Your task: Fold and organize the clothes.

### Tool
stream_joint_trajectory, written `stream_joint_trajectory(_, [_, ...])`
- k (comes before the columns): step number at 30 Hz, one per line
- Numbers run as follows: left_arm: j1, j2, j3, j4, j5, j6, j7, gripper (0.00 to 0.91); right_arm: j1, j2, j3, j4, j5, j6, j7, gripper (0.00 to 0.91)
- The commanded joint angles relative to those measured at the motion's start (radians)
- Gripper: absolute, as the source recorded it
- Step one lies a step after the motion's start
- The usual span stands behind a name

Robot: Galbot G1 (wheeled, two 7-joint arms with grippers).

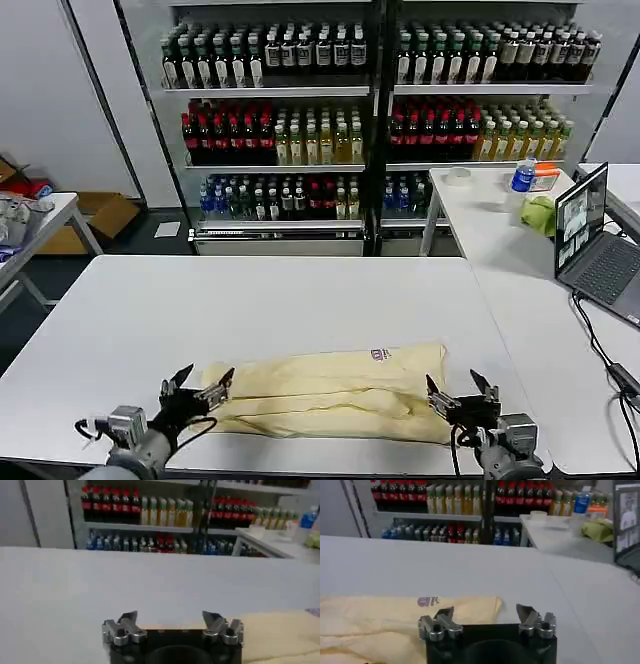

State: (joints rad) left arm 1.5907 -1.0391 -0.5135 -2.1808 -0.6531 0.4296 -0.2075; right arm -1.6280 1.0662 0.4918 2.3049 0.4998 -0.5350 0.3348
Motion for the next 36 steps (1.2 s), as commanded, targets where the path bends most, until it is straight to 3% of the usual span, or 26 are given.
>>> stream_joint_trajectory(1, [0.07, -0.15, 0.009, -0.009, 0.053, -0.032, -0.043, 0.907, -0.044, 0.008, 0.023, 0.033, -0.019, 0.02, 0.002, 0.907])
stream_joint_trajectory(13, [0.03, -0.216, 0.053, 0.091, 0.099, -0.034, -0.064, 0.907, -0.044, -0.009, 0.033, 0.042, -0.01, 0.019, 0.0, 0.907])
stream_joint_trajectory(14, [0.029, -0.219, 0.055, 0.092, 0.099, -0.034, -0.064, 0.645, -0.043, -0.01, 0.033, 0.043, -0.008, 0.019, 0.0, 0.907])
stream_joint_trajectory(15, [0.028, -0.22, 0.057, 0.094, 0.1, -0.034, -0.064, 0.322, -0.042, -0.011, 0.033, 0.043, -0.007, 0.018, 0.0, 0.907])
stream_joint_trajectory(18, [0.027, -0.227, 0.06, 0.101, 0.106, -0.036, -0.061, 0.02, -0.039, -0.014, 0.032, 0.045, -0.004, 0.018, 0.001, 0.907])
stream_joint_trajectory(36, [0.006, -0.24, 0.032, 0.113, 0.038, -0.048, -0.06, 0.01, -0.032, -0.017, 0.038, 0.051, 0.015, 0.017, 0.008, 0.907])
